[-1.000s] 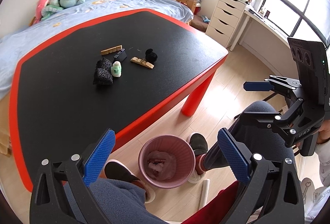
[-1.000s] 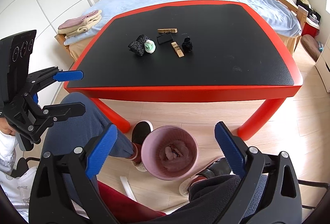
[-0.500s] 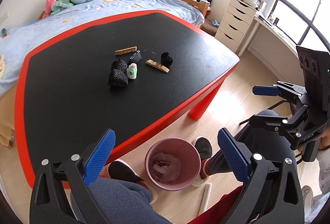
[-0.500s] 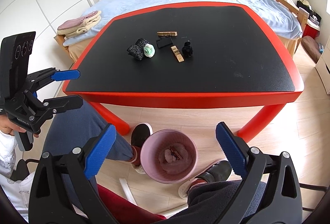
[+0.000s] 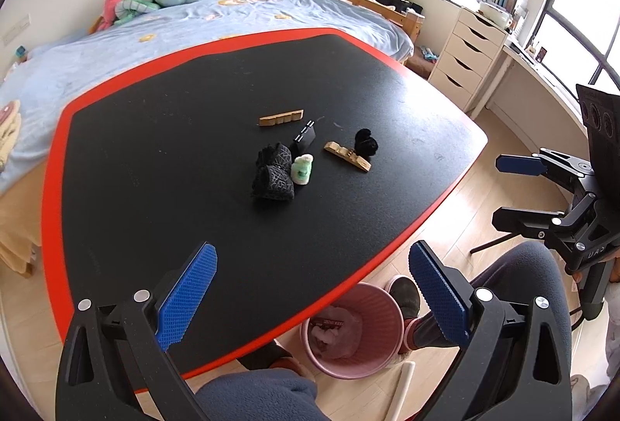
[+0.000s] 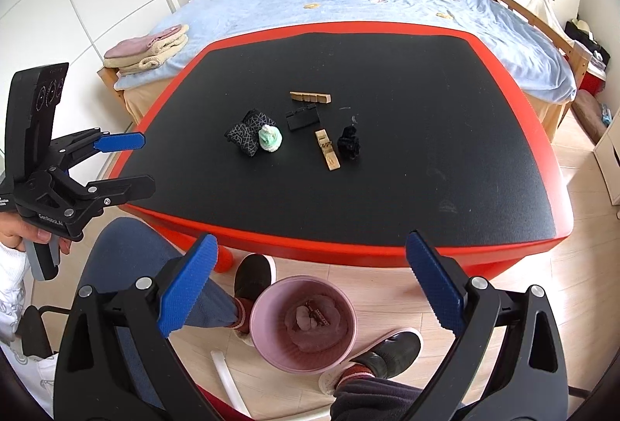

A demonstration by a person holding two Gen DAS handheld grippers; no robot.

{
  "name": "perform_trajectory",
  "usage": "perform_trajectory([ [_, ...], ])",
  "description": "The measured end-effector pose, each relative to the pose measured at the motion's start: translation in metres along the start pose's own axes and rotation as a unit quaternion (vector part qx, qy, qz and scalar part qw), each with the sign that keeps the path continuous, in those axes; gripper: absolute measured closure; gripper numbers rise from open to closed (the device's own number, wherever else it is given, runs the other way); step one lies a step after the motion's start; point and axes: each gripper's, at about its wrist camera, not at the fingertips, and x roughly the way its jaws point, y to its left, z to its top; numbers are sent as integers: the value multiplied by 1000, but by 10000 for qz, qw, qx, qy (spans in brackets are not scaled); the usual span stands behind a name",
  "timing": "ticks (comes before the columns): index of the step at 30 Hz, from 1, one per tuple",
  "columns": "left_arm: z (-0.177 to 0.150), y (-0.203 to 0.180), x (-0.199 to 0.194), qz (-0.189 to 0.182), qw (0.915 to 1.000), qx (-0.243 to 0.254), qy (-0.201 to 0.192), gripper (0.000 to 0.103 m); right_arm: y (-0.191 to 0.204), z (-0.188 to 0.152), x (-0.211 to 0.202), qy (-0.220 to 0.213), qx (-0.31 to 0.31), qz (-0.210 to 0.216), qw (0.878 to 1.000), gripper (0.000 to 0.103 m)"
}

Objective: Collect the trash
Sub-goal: 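Move both tools back over the table toward the cloth and black item, then grasp the patterned black cloth with the left gripper while the right gripper grasps the black item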

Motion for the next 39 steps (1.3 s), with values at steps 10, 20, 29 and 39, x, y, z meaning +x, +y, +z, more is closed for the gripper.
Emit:
perform_trajectory([
  [10, 22, 18, 35, 55, 9998, -1, 210, 7, -17, 38, 38, 88, -18, -19, 10000, 7],
  [20, 32, 28, 75, 29, 9989, 23, 474, 7, -32, 58, 83, 300, -13, 52, 9995, 7],
  [29, 38, 36, 95, 25, 9986, 102, 517, 8, -39, 66, 115, 438, -17, 159, 9989, 12],
  [39, 36, 36, 101, -28, 9982, 241, 543, 40, -44, 71, 131, 478, -63, 186, 9987, 44],
])
